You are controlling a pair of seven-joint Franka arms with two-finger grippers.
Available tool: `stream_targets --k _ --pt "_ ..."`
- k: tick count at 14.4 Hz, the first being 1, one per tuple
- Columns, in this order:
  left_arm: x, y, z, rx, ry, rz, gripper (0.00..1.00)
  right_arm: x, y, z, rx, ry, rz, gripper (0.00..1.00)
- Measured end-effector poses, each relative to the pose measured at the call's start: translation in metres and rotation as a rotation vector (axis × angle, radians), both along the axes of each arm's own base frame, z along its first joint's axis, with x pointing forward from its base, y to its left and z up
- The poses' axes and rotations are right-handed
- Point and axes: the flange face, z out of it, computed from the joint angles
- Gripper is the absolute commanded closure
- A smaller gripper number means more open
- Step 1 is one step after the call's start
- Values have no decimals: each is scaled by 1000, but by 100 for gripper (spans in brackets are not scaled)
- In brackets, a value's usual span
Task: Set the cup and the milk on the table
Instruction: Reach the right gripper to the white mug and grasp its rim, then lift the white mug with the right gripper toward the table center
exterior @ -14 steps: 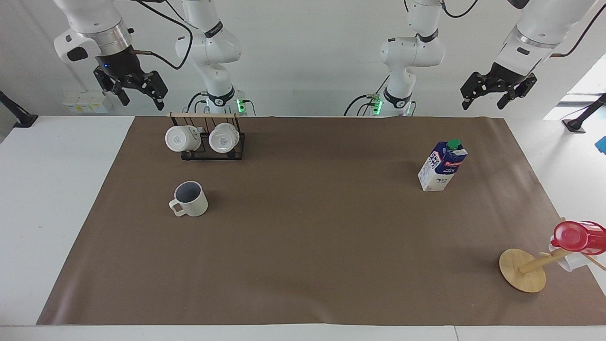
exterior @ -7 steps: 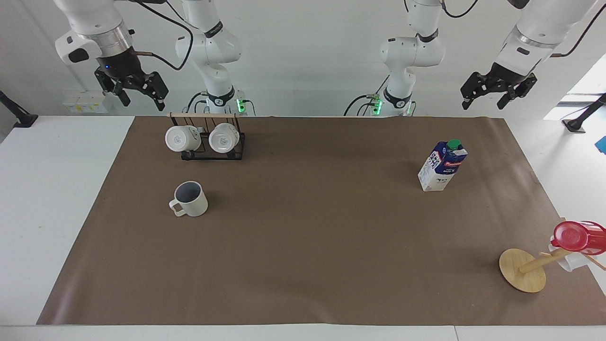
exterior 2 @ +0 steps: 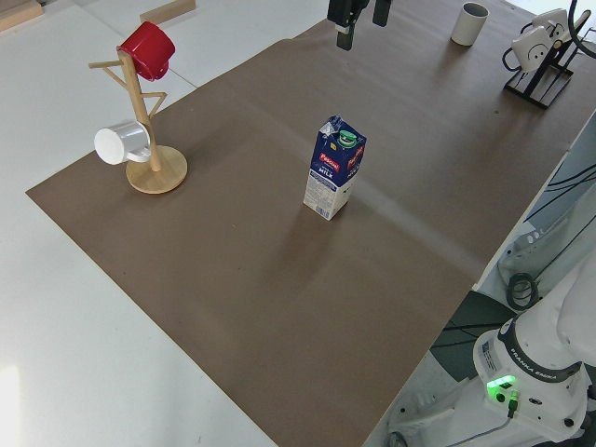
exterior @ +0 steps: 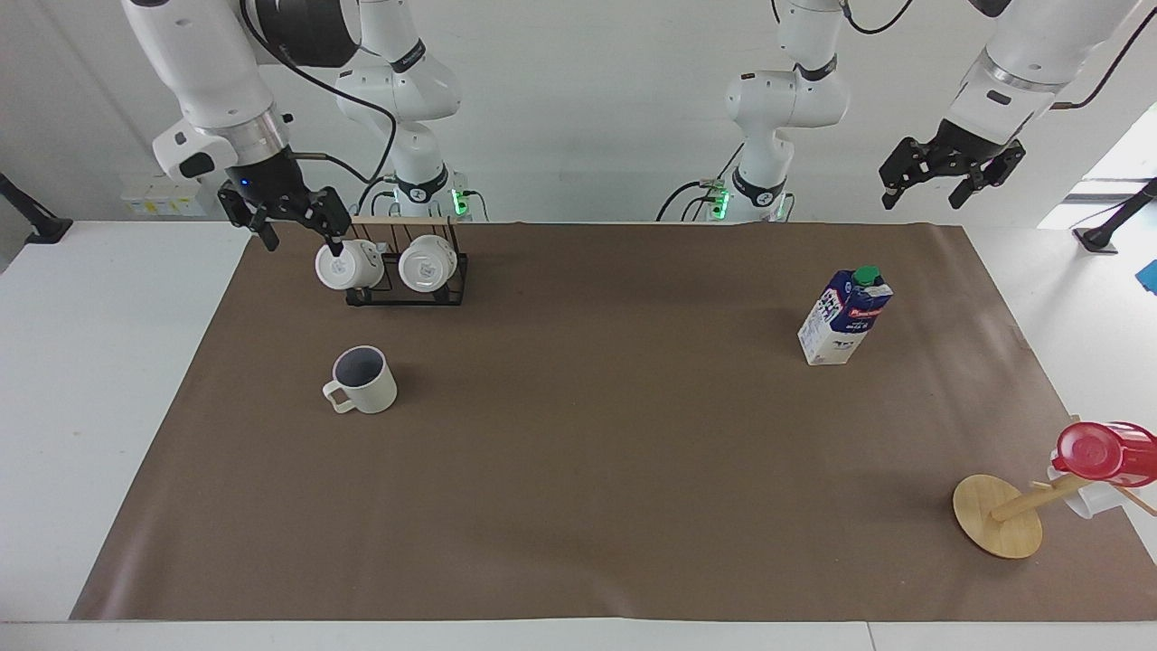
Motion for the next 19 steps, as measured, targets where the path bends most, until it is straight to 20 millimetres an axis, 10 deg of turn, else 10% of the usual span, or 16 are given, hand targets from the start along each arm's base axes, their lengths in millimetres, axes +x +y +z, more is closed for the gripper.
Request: stream_targets --k 7,15,16,19 --pt "0 0 0 0 0 0 0 56 9 -156 -24 13 -1 0" --pt "0 0 0 0 0 0 0 37 8 -197 -7 51 -21 0" --pt "0 0 0 0 0 0 0 37 9 -201 -6 46 -21 6" --pt "0 0 0 0 0 0 0 35 17 -205 -5 46 -8 63"
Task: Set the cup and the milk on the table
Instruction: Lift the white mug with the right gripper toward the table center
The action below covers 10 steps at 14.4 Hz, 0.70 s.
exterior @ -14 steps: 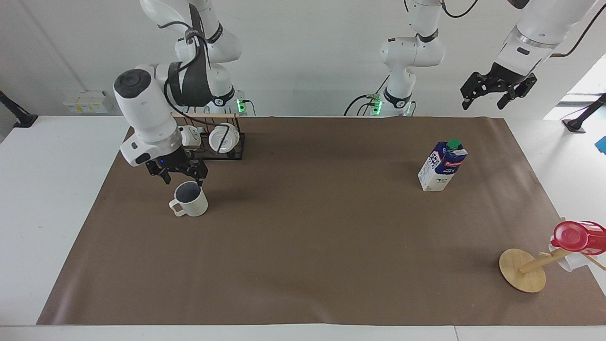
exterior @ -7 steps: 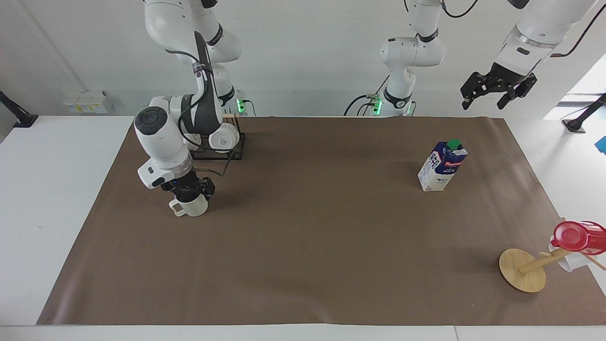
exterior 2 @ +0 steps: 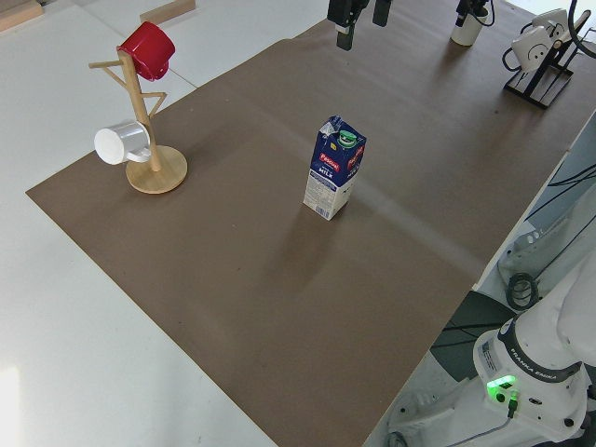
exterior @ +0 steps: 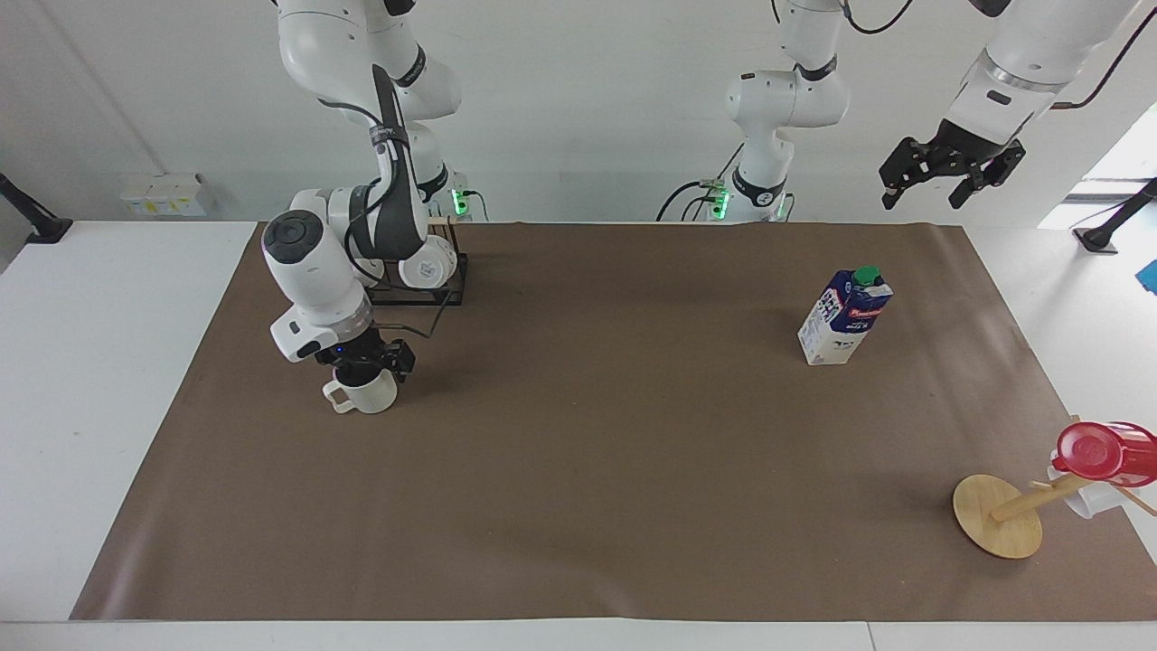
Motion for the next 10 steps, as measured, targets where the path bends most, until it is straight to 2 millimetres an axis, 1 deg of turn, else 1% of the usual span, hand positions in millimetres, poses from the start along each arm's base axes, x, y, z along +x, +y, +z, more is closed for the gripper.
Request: stream_targets --k 2,3,7,9,10 --pt "0 0 0 0 0 0 0 0 3 0 1 -1 5 94" --pt "0 0 0 0 0 0 0 0 3 0 1 -1 5 100" --pt "0 0 0 0 0 0 0 2 4 3 2 -11 6 100" --pt "0 0 0 0 0 0 0 9 5 11 6 -35 3 100" --pt "0 0 0 0 0 0 0 15 6 18 14 -54 -6 100"
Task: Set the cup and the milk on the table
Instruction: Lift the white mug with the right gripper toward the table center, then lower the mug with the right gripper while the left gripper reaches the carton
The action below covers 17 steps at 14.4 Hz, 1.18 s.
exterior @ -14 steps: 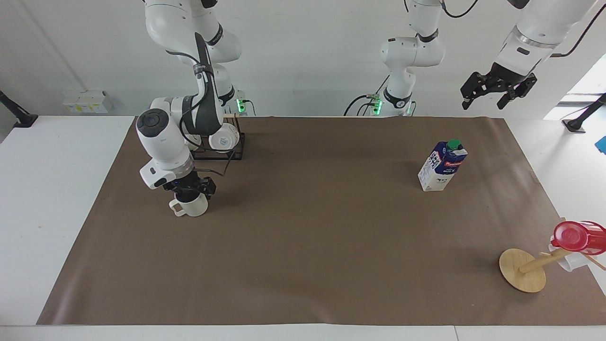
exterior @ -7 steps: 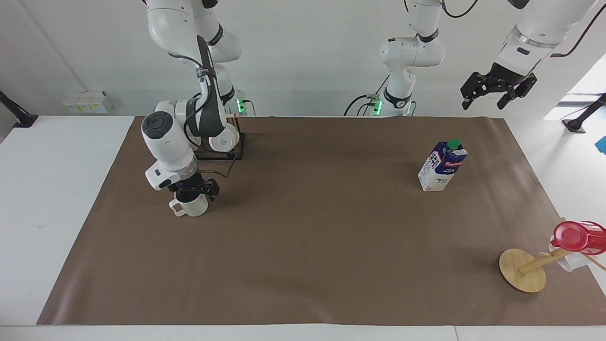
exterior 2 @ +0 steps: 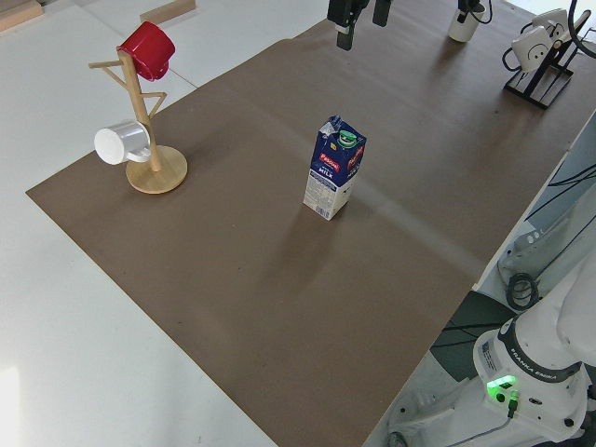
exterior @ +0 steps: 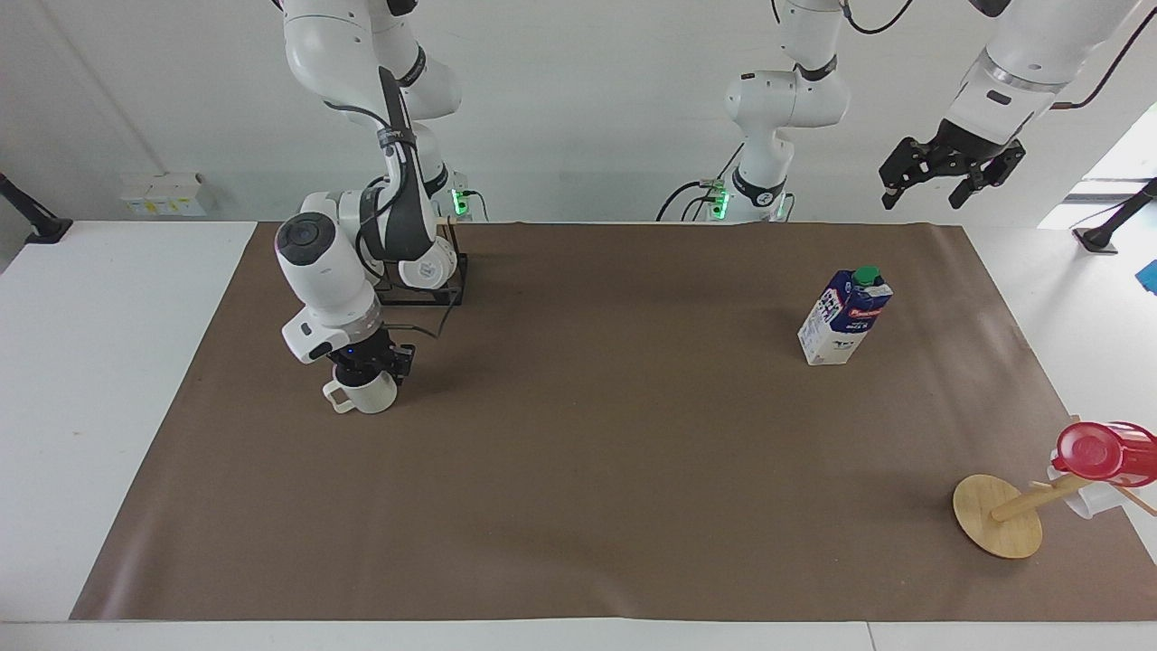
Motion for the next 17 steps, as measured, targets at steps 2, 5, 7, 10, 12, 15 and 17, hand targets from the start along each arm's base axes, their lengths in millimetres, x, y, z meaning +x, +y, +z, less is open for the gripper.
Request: stream_targets --k 2,5,7,10,12,15,17 --pt "0 1 0 0 0 1 0 11 2 17 17 -37 -30 100" --pt "0 8 0 0 0 15 0 21 10 47 29 -53 -78 100" --pt "0 13 0 0 0 25 0 22 28 74 39 -30 -106 100" --pt "0 15 0 0 2 30 0 11 75 101 34 24 -104 100" --pt "0 19 0 0 2 37 0 1 114 104 24 30 -129 100" --pt "-2 16 -2 0 6 27 0 -14 165 105 23 33 -163 100" --pt "-6 9 -5 0 13 12 0 -27 200 103 22 38 -186 100"
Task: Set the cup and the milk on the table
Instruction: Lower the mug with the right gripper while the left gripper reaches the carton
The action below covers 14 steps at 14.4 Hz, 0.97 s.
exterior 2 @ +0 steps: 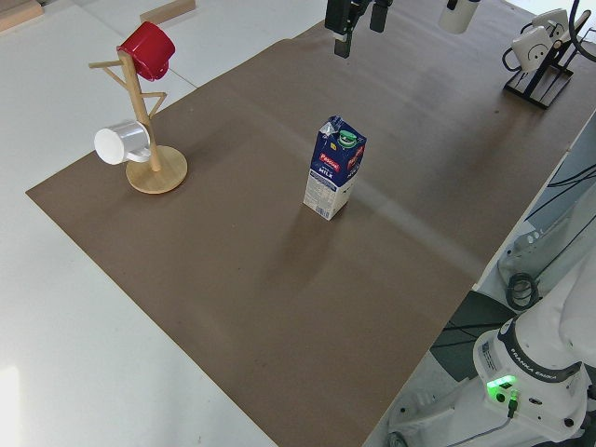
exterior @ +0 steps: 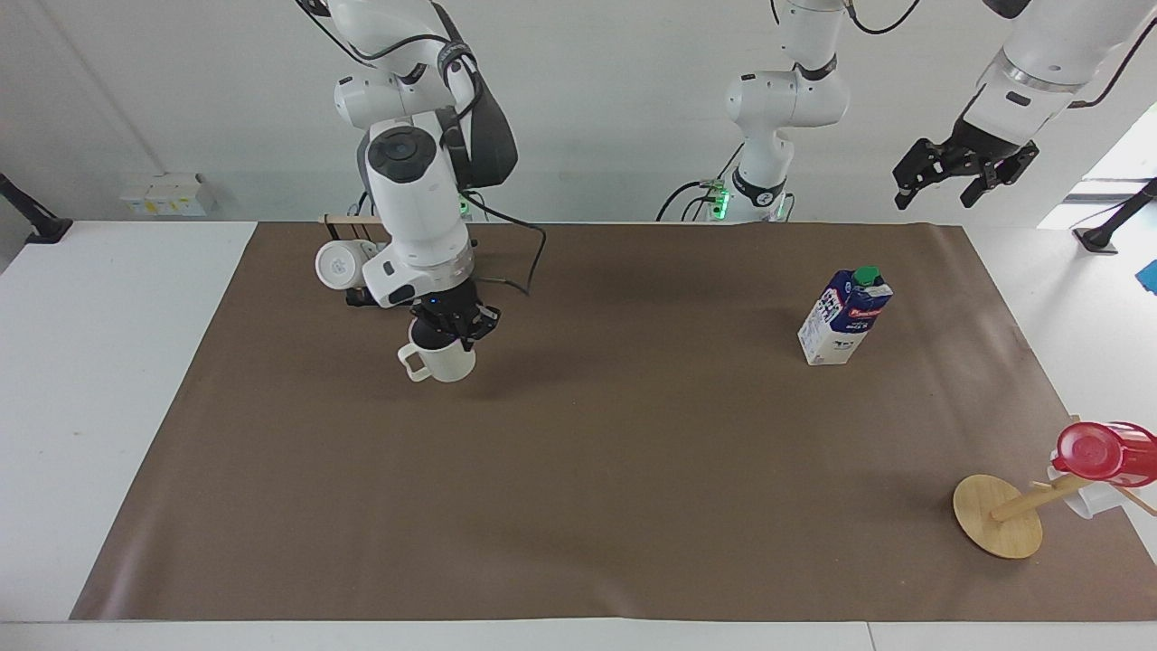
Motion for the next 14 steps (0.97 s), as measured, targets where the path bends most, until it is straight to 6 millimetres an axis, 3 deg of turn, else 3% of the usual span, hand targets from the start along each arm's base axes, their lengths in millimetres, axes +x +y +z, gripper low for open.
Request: stream_targets --k 3,5,10,14 --pt "-7 -11 -5 0 -2 -22 0 -21 49 -7 -5 11 -22 100" --pt "-9 -11 -17 0 -6 -25 0 -31 69 -13 -10 17 -29 100" --pt "-1 -9 -81 -5 -26 -45 0 -53 128 -45 -11 6 -26 100" --pt "-7 -1 -112 -10 -52 -55 0 -64 152 -77 -21 1 3 100"
